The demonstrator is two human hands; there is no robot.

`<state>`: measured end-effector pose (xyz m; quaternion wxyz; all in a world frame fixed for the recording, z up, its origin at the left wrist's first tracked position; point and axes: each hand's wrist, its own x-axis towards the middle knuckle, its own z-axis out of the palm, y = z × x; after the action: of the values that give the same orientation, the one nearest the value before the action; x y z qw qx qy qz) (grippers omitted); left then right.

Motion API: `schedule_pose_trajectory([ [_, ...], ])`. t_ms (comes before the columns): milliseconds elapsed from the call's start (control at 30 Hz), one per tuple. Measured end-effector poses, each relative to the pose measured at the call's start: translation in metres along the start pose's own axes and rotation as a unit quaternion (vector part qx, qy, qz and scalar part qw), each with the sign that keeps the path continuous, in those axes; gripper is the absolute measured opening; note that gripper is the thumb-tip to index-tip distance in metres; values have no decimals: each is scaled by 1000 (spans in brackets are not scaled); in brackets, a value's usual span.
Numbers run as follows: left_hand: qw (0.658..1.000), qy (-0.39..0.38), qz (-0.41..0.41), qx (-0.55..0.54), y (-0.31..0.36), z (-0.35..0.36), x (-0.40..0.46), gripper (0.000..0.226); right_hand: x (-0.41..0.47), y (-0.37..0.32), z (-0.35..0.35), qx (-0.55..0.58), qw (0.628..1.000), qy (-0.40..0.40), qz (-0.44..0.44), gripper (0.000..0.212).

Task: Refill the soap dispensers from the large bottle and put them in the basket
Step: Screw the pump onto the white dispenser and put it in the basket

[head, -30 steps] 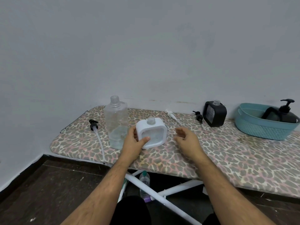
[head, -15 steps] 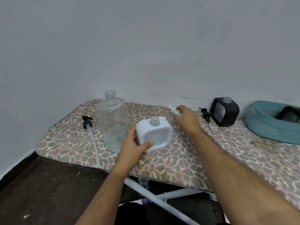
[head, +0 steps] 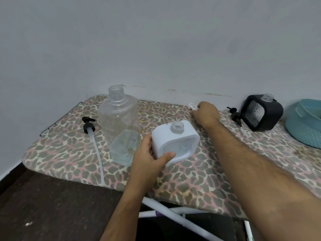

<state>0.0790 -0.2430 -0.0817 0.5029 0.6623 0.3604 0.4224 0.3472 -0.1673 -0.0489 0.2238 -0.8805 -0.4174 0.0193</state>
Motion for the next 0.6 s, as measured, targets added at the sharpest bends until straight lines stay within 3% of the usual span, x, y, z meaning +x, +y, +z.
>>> schedule_pose_trajectory([
  [300, 999, -15, -6, 28, 6, -1, -2, 52, -46, 0, -23, 34, 998, -44, 1, 11],
  [433, 999, -43, -12, 31, 13, 0, -7, 56, -77, 13, -52, 158, 986, -59, 4, 27],
  [600, 996, -71, 1, 47, 19, 1, -12, 65, -111, 25, -111, 356, 934, -24, -26, 22],
])
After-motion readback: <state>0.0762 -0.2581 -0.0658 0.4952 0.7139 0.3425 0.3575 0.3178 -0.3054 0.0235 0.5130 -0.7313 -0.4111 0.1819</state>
